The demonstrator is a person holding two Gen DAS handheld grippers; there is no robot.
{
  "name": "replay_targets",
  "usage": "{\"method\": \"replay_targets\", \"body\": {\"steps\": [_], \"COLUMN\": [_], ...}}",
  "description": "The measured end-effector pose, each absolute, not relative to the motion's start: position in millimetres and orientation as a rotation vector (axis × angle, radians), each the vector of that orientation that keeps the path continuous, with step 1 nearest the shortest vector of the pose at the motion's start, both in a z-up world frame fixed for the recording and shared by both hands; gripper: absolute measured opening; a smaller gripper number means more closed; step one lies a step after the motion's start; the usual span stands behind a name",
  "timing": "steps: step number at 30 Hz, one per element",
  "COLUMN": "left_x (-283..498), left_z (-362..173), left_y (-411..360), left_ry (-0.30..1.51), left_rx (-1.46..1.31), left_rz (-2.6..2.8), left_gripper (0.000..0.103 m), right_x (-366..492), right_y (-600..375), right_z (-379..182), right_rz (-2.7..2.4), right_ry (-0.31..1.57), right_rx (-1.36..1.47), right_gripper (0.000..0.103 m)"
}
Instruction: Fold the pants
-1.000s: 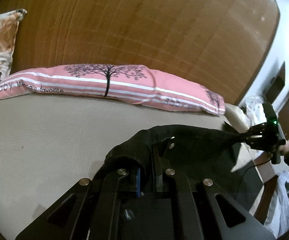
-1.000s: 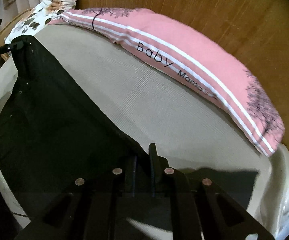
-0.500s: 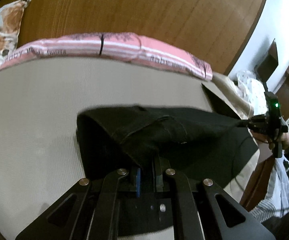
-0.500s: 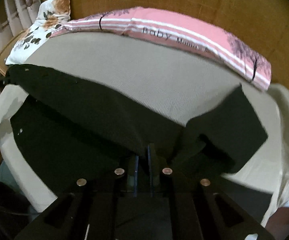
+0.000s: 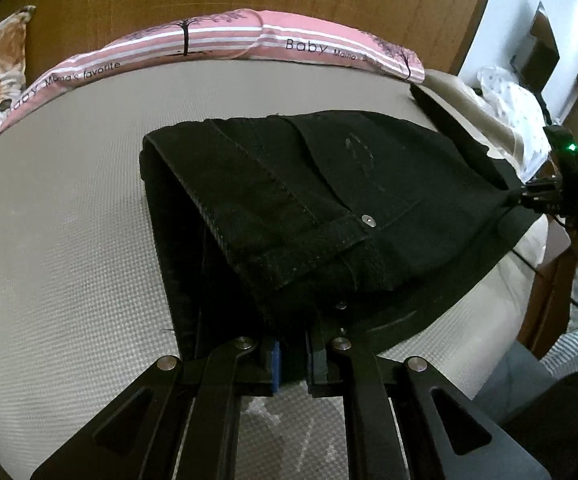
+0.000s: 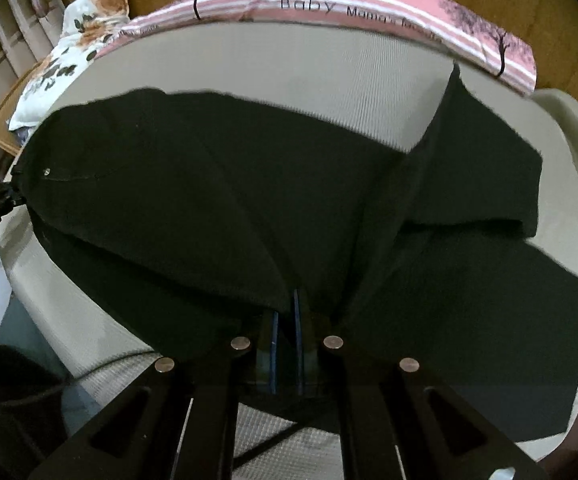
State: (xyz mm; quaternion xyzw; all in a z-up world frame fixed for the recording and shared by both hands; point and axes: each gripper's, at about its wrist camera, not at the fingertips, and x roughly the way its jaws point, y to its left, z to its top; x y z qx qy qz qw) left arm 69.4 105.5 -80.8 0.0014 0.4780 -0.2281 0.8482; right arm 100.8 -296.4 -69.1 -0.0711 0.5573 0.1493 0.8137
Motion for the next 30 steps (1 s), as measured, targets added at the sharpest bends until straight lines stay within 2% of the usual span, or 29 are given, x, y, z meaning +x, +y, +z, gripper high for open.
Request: {"method": "replay_targets", "body": {"steps": [2,4,8,9,14,16,18,24,30], "left_x": [70.9,70.6,66.0,64.2,49.3,40.4,31.2,33.0,54.4], "left_z": [-80.2,-79.1,-76.3,-75.2,-64.1,-60.1,-57.3,-77.8,-101.1], "left_y": [104.9,103.9,113.0,117.1,146.1,153.7,155.2,137.2,140.8], "left_ry": [1.021,1.036,1.080,1.090,1.106,1.103,1.098,1.154,1.166], "left_rx": [0.015,0.034,0.004,-0.018,-0.196,-0.285,-0.360,-0.616,-0.840], "left_rz": [-0.470,-0.457,-0.411,-0.405,-0.347,-0.343,-0.350,-0.433,-0.356], "left_gripper": [0.014,0.020,0.043,0.045,0.051,0.051,0.051,0.051,0.051], "right_x": [100.9,100.6,99.2,99.0,92.2,87.9,82.1,65.5,59.0], "right_y": [-294.8,-291.4,-287.9,-288.0,-288.6,-288.0,-286.9,-298.8,-324.4], "right_z": [-75.5,-80.6,-82.8,-82.3,-77.9,-73.5,-68.2,-50.5,-47.2], "right_rz": [0.304,0.291,0.269,0.264,0.242,0.249,0.250,0.249,0.179], "right_ry": [1.197,1.203,1.199,1.195,1.165,1.148,1.128,1.069,1.059], "right_rx": [-0.147,-0.161,-0.153,-0.143,-0.105,-0.093,-0.084,0.038,0.139], "right_gripper": [0.005,0.006,0.010,0.012,0.020,0.031,0.036,0.041,0.041]}}
